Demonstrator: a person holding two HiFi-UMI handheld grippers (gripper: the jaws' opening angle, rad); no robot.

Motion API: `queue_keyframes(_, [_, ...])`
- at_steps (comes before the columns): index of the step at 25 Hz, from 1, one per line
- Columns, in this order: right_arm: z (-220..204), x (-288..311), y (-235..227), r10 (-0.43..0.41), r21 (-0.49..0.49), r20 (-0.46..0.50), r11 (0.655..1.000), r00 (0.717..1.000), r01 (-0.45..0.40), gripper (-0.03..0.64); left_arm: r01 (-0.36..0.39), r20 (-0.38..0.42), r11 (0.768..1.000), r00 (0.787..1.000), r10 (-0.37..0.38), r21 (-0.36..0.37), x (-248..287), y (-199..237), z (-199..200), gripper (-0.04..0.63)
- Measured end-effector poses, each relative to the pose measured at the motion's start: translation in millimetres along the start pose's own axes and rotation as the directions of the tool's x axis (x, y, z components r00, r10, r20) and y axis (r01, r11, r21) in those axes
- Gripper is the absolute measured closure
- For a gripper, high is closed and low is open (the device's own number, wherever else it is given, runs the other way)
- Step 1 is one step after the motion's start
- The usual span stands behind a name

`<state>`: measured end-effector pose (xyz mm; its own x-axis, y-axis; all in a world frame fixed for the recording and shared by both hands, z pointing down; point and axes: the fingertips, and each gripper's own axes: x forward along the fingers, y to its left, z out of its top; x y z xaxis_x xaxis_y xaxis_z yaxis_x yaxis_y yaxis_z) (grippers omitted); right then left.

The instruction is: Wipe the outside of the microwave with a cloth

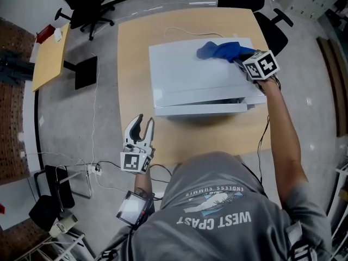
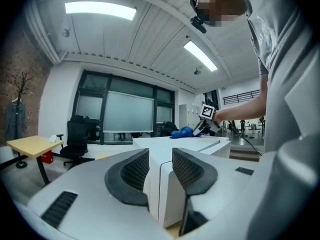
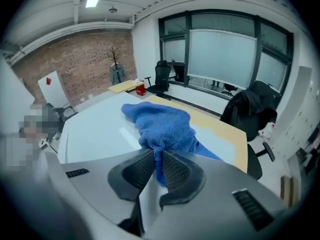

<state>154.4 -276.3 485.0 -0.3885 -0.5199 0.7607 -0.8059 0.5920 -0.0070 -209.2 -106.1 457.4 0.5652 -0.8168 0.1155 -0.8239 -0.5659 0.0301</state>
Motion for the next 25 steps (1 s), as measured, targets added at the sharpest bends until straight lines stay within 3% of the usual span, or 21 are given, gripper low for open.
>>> queue_keyframes(2, [48.4,41.0,31.5,0.036,-0.121,0.007,0.992,0.999,-0.034,0.563,-0.021,-0.009,1.000,1.000,0.021,-0.003,-8.3,3.3,-1.7,0.437])
queue_keyframes(4, [99.6,80.4,91.9,0.114,-0.263,0.016,0.959,0.993,-0.106,0.563,-0.048,-0.016,0.999,0.999,0.048,-0.006,-18.2,7.8,-2.8,0.438])
queue_keyframes(7, [155.2,117.2,216.0,0.304,-0.430,0.001,0.860,0.953,-0.274,0.563,-0.093,-0.021,0.996,0.995,0.093,-0.014,-32.5,13.6,-4.6,0.437])
queue_keyframes(10, [146.6,124.3,300.6,0.440,-0.493,-0.119,0.752,0.890,-0.437,0.563,-0.129,-0.023,0.991,0.991,0.129,-0.021,-41.7,18.4,-6.1,0.437])
queue_keyframes(13, [116.3,109.1,312.2,0.482,-0.480,-0.168,0.722,0.860,-0.499,0.563,-0.145,-0.026,0.989,0.989,0.144,-0.022,-42.6,22.8,-9.3,0.438])
queue_keyframes(16, [86.3,73.8,279.8,0.498,-0.430,-0.138,0.749,0.856,-0.505,0.563,-0.141,-0.032,0.990,0.990,0.140,-0.030,-36.3,25.0,-13.2,0.438])
queue_keyframes(19, [31.4,36.8,208.3,0.422,-0.326,-0.127,0.837,0.898,-0.440,0.563,-0.113,-0.036,0.993,0.993,0.112,-0.029,-21.5,23.7,-15.0,0.438])
queue_keyframes(22, [-20.2,-5.2,122.9,0.329,-0.139,-0.066,0.932,0.942,-0.336,0.563,-0.077,-0.038,0.997,0.996,0.076,-0.023,-2.4,20.7,-13.0,0.438])
queue_keyframes(25, [-63.7,-45.3,44.0,0.205,0.039,-0.026,0.978,0.978,-0.204,0.565,-0.047,-0.039,0.999,0.998,0.046,-0.018,15.2,13.6,-9.9,0.438])
